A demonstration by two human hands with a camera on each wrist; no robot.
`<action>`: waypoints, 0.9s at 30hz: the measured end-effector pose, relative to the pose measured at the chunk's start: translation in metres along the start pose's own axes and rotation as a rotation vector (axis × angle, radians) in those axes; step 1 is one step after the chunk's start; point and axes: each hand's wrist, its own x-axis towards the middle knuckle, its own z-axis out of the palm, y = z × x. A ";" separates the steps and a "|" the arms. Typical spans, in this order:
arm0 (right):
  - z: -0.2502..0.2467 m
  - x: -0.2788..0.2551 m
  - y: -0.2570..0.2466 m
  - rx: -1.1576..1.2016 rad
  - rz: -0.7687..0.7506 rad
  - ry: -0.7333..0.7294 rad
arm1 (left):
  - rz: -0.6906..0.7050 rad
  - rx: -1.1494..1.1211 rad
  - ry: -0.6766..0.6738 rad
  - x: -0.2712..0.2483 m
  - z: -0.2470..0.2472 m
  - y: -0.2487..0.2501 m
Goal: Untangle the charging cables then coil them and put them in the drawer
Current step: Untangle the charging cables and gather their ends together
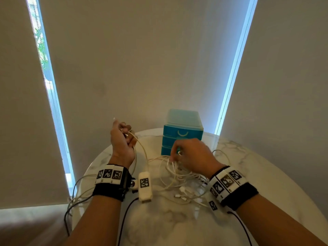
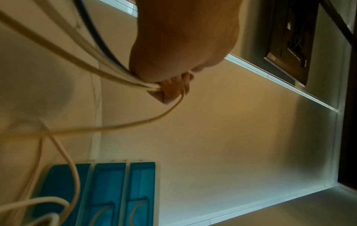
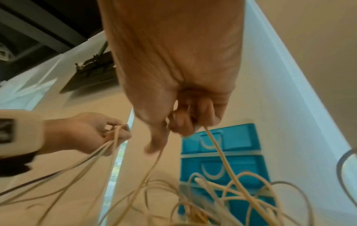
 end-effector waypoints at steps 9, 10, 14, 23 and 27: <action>-0.063 0.014 0.001 0.634 0.051 0.321 | -0.070 0.843 -0.561 -0.049 0.046 -0.015; -0.065 0.016 0.000 0.658 0.040 0.309 | -0.059 0.899 -0.599 -0.054 0.048 -0.016; -0.075 0.017 0.002 0.732 0.033 0.288 | -0.067 0.961 -0.699 -0.062 0.051 -0.017; -0.078 0.023 -0.009 0.736 0.019 0.284 | 0.017 0.960 -0.558 -0.062 0.060 -0.032; -0.084 0.022 0.008 0.523 0.063 0.278 | 0.170 0.638 -0.394 -0.049 0.051 -0.021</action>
